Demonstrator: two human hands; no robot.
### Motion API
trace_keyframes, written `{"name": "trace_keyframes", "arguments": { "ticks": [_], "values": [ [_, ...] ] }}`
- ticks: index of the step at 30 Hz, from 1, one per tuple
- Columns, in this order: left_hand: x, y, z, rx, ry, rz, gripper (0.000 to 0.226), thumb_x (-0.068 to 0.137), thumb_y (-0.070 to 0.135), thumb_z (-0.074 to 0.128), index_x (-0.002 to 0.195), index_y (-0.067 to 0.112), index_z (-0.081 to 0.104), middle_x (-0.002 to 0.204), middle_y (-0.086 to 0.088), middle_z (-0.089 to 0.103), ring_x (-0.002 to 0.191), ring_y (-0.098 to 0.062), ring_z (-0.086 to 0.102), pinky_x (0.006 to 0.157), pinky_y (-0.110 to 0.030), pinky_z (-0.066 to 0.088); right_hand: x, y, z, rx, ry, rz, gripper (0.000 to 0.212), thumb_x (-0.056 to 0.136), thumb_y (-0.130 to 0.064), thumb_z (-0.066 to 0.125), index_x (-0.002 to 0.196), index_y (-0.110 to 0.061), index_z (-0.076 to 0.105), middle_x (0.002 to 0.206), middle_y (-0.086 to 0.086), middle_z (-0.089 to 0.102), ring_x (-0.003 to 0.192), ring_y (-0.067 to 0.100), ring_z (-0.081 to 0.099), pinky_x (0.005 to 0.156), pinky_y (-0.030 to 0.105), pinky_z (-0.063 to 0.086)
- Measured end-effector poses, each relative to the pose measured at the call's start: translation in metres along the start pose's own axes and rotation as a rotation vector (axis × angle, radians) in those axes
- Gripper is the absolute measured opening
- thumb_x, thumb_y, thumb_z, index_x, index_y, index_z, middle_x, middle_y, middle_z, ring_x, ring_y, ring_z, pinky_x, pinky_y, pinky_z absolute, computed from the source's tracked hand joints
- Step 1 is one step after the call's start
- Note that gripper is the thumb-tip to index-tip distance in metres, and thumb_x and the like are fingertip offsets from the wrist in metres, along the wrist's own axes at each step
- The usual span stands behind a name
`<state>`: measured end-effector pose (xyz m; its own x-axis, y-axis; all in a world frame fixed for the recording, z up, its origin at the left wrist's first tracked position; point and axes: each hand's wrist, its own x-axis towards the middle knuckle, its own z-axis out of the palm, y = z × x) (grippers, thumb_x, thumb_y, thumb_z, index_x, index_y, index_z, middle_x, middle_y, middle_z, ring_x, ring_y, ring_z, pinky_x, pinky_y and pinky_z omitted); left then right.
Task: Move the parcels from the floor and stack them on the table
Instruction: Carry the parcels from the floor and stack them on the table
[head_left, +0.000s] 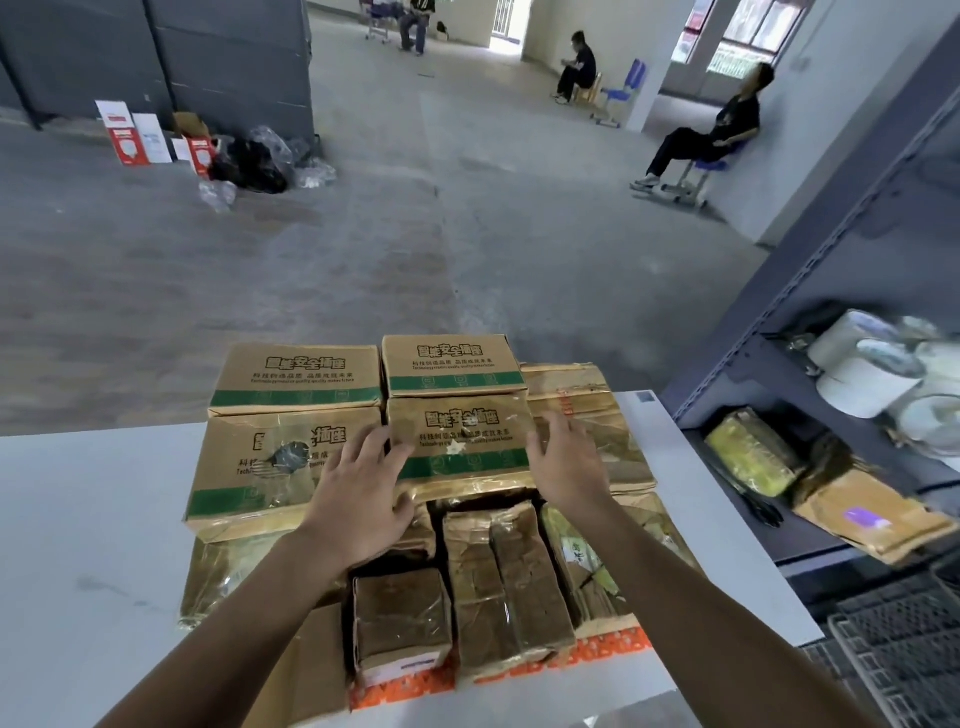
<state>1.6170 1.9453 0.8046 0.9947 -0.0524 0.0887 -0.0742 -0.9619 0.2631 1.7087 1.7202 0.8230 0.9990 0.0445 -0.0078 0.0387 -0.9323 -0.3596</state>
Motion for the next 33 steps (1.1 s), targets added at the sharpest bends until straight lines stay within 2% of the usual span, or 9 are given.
{"name": "trace_keyframes", "arguments": {
  "ticks": [4,9,12,15,19,22,25,29,33],
  "values": [
    [-0.007,0.01,-0.004,0.023,-0.01,-0.008,0.062,0.087,0.041,0.054,0.143,0.024,0.035,0.151,-0.005,0.029,0.144,-0.03,0.016,0.113,-0.05,0.024,-0.016,-0.002,-0.009,-0.057,-0.016,-0.041,0.044,0.101,-0.04,0.038,0.14,-0.02,0.038,0.134,0.004,0.047,0.118,0.022,0.048,0.091,0.037,0.044],
    [-0.031,0.03,-0.014,0.034,0.017,-0.066,0.058,0.094,0.042,0.046,0.146,0.024,0.029,0.156,-0.004,0.02,0.146,-0.028,0.008,0.117,-0.046,0.013,-0.035,-0.005,-0.019,-0.064,0.011,-0.189,0.04,0.101,-0.038,0.038,0.137,-0.02,0.04,0.132,0.001,0.047,0.118,0.019,0.048,0.08,0.029,0.039],
    [-0.052,0.04,-0.021,0.0,0.026,-0.143,0.057,0.094,0.04,0.047,0.146,0.025,0.029,0.156,-0.003,0.017,0.147,-0.026,0.005,0.117,-0.046,0.013,-0.048,-0.007,-0.024,-0.025,0.013,-0.276,0.041,0.102,-0.037,0.039,0.139,-0.02,0.04,0.135,0.0,0.048,0.12,0.019,0.049,0.086,0.031,0.046],
    [-0.082,0.053,-0.022,-0.04,0.068,-0.23,0.056,0.09,0.035,0.052,0.143,0.025,0.035,0.153,-0.004,0.024,0.145,-0.024,0.01,0.115,-0.046,0.022,-0.066,-0.005,-0.026,0.002,-0.018,-0.367,0.046,0.102,-0.035,0.04,0.144,-0.02,0.037,0.144,0.001,0.043,0.128,0.02,0.047,0.096,0.036,0.046],
    [-0.133,0.082,-0.022,-0.1,0.121,-0.377,0.055,0.088,0.032,0.054,0.141,0.024,0.04,0.151,-0.005,0.028,0.143,-0.024,0.015,0.114,-0.045,0.027,-0.095,0.003,-0.024,0.024,-0.035,-0.507,0.045,0.102,-0.033,0.042,0.144,-0.017,0.039,0.14,0.004,0.047,0.113,0.019,0.057,0.082,0.028,0.049],
    [-0.175,0.103,-0.019,-0.096,0.142,-0.461,0.055,0.088,0.029,0.056,0.141,0.022,0.042,0.151,-0.007,0.03,0.142,-0.028,0.02,0.112,-0.046,0.027,-0.12,0.003,-0.013,0.081,-0.101,-0.565,0.043,0.102,-0.035,0.041,0.141,-0.017,0.04,0.135,0.005,0.048,0.104,0.02,0.059,0.08,0.032,0.051],
    [-0.228,0.113,-0.015,-0.091,0.149,-0.551,0.055,0.085,0.027,0.062,0.137,0.019,0.046,0.148,-0.009,0.035,0.137,-0.03,0.029,0.106,-0.046,0.035,-0.156,-0.006,0.0,0.121,-0.177,-0.623,0.039,0.101,-0.037,0.041,0.136,-0.022,0.043,0.13,0.005,0.05,0.094,0.018,0.061,0.077,0.038,0.055],
    [-0.3,0.112,-0.018,-0.069,0.143,-0.711,0.055,0.084,0.027,0.062,0.136,0.017,0.048,0.146,-0.012,0.038,0.137,-0.031,0.03,0.104,-0.048,0.039,-0.207,-0.032,0.019,0.13,-0.262,-0.747,0.038,0.1,-0.031,0.041,0.136,-0.021,0.046,0.134,0.007,0.052,0.12,0.029,0.051,0.092,0.039,0.043],
    [-0.358,0.106,-0.031,-0.051,0.212,-0.865,0.054,0.084,0.021,0.06,0.136,0.017,0.048,0.146,-0.011,0.038,0.137,-0.031,0.03,0.106,-0.044,0.035,-0.254,-0.071,0.039,0.21,-0.386,-0.859,0.04,0.099,-0.025,0.043,0.137,-0.013,0.046,0.136,0.013,0.049,0.122,0.032,0.048,0.091,0.038,0.042]
  ]
}}
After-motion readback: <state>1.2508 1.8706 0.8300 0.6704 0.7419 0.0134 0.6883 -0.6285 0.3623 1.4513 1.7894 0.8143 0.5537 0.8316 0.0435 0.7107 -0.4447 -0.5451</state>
